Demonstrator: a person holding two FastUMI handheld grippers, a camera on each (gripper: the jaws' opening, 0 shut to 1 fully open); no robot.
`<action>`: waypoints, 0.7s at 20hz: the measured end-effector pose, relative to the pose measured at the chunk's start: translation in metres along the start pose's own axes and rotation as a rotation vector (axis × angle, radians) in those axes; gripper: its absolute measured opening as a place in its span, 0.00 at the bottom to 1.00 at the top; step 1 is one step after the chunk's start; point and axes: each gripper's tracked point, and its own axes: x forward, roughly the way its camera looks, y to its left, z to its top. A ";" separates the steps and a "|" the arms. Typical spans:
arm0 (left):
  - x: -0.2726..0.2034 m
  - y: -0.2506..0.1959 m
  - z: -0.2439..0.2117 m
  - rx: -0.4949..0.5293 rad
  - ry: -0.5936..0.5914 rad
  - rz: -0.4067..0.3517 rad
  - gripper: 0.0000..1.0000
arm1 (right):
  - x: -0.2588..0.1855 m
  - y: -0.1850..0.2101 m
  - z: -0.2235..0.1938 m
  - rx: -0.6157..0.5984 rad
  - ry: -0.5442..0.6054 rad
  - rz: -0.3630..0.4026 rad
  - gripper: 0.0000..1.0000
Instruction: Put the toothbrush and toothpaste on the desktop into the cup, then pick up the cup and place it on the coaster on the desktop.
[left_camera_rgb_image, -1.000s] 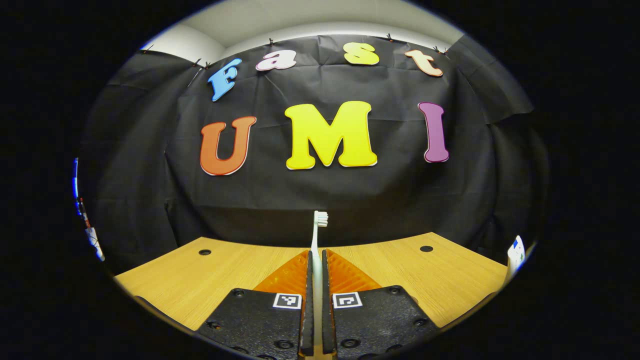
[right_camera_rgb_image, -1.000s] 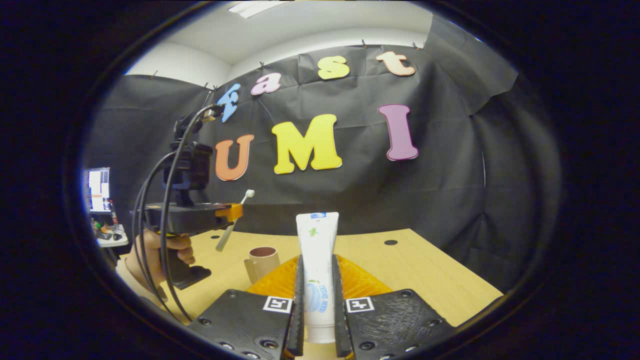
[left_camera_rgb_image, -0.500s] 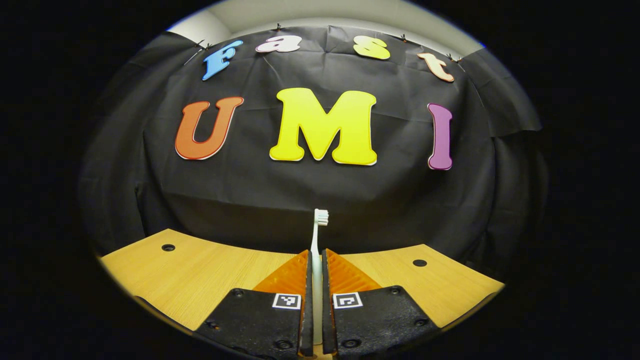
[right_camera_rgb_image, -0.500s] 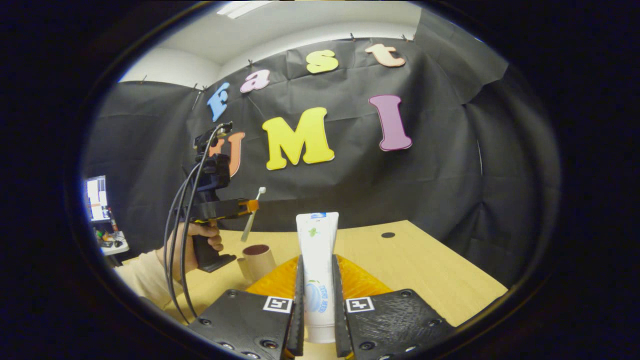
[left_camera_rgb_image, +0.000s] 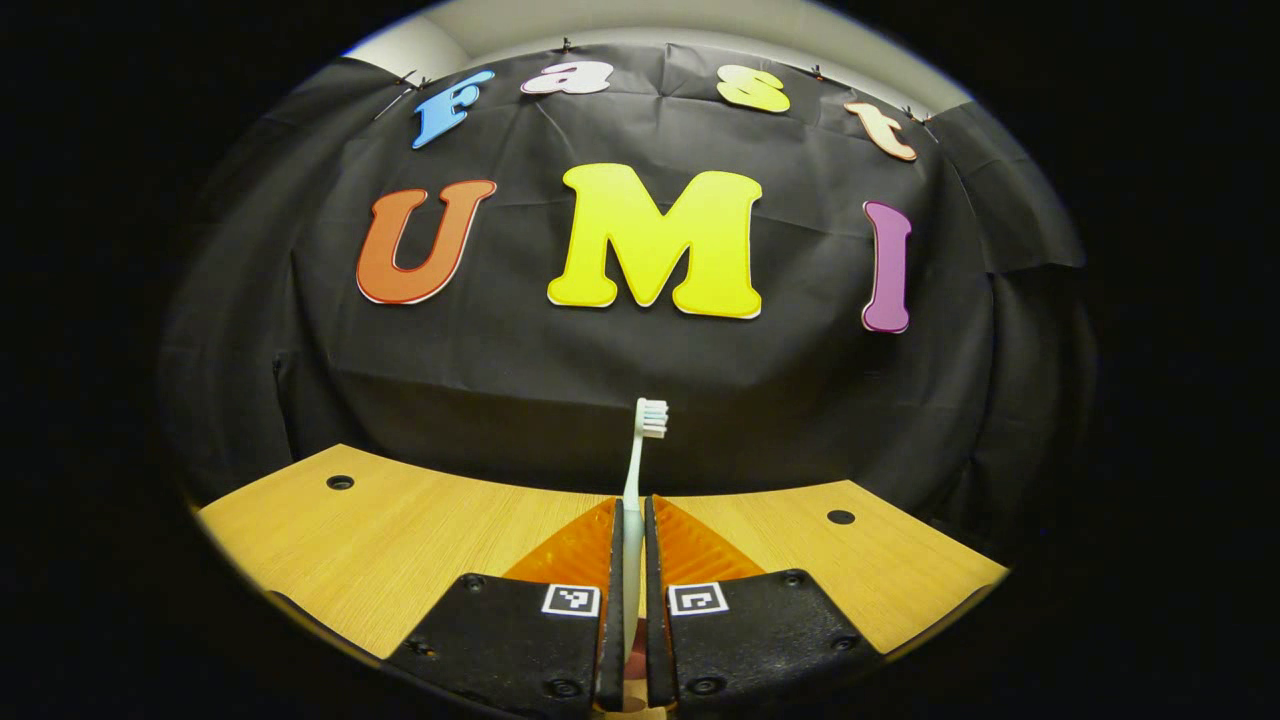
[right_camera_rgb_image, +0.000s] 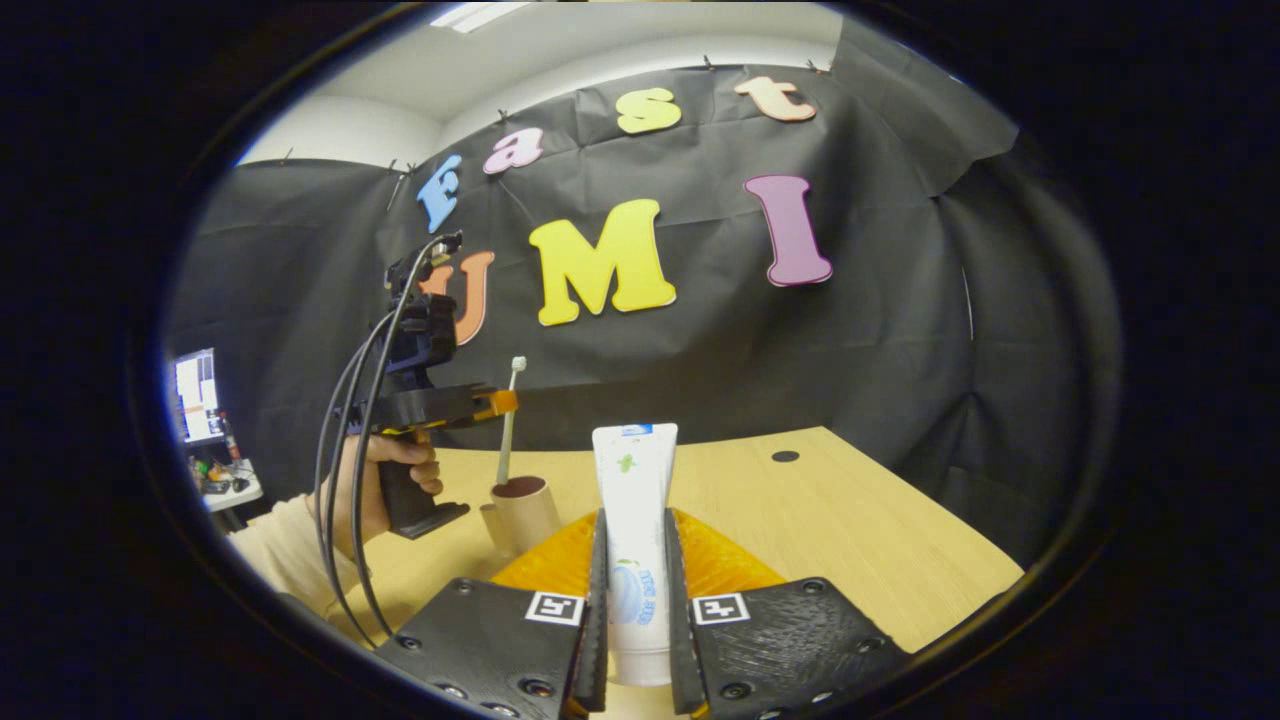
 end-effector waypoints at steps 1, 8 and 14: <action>0.000 0.000 -0.002 0.003 0.011 0.000 0.11 | 0.000 0.000 0.000 0.002 0.002 0.001 0.25; -0.009 0.004 -0.013 -0.003 0.063 -0.003 0.77 | -0.001 0.001 0.000 0.001 0.001 -0.001 0.24; -0.031 0.018 -0.015 -0.024 0.074 0.003 0.98 | 0.017 0.008 0.015 -0.005 -0.012 0.012 0.27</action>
